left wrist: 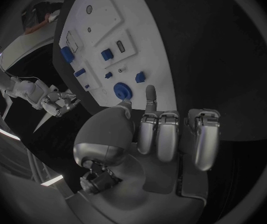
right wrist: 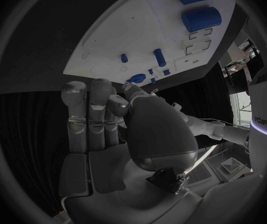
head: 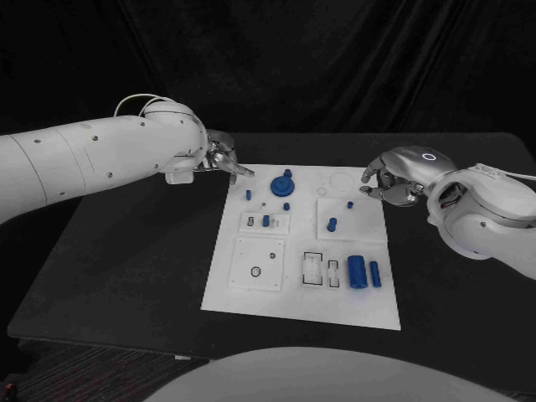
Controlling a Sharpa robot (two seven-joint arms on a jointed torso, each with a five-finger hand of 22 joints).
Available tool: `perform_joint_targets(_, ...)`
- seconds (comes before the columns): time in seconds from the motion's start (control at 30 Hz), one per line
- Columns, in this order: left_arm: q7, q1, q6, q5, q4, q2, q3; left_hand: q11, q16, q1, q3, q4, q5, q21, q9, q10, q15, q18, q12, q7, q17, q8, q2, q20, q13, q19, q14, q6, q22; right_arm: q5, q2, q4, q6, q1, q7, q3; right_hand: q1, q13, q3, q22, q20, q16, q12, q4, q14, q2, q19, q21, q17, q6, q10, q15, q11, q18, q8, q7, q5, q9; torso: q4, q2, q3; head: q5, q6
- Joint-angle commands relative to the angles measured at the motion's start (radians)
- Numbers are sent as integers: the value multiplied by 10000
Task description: Assemble the parts on the task board
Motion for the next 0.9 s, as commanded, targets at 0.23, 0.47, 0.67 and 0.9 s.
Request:
perform_joint_targets(0.23,-278,-23,306,498,-21,152,10,-27,26,335,176,-434,766,30,64,1043,-64,-59,34,-3,2631,-451,49,-45,2626,1050,1021,144,2631,-53,-9,8,3,-25,-46,4,-57,-12,20,34,-28,-67,-38,71,86,40,46,-48,11,66,11,-2,-55,90,-69,20,52,-20,-4,7,3,-5,-2)
perform_joint_targets(0.47,-296,-51,331,503,-62,270,9,-22,26,477,338,-680,1100,30,87,1043,-58,-59,34,2,2631,-695,67,-35,2626,1050,1021,213,2631,-53,-7,5,-11,-29,-34,4,-71,4,18,37,-27,-47,-24,83,102,43,62,-29,51,53,20,-1,-51,84,-84,24,63,-31,-11,24,10,19,-2)
perform_joint_targets(0.67,-300,-95,321,503,-159,375,9,-11,26,583,490,-871,1137,30,97,1043,-49,-59,34,13,2631,-861,67,-27,2626,1050,1021,229,2631,-53,-2,11,-17,-33,-29,4,-81,19,19,44,-28,-15,-10,92,118,47,79,1,101,47,28,-1,-49,78,-94,26,80,-39,-1,8,7,3,-2)
perform_joint_targets(0.9,-310,-218,395,503,-290,464,9,-2,26,638,597,-988,1146,30,103,1043,-39,-59,34,22,2631,-959,65,-20,2626,1050,1021,231,2631,-53,-2,18,-7,-35,-29,4,-82,28,20,55,-28,1,-1,93,125,47,90,36,125,45,32,-1,-48,72,-97,26,87,-41,6,-11,4,-2,-2)
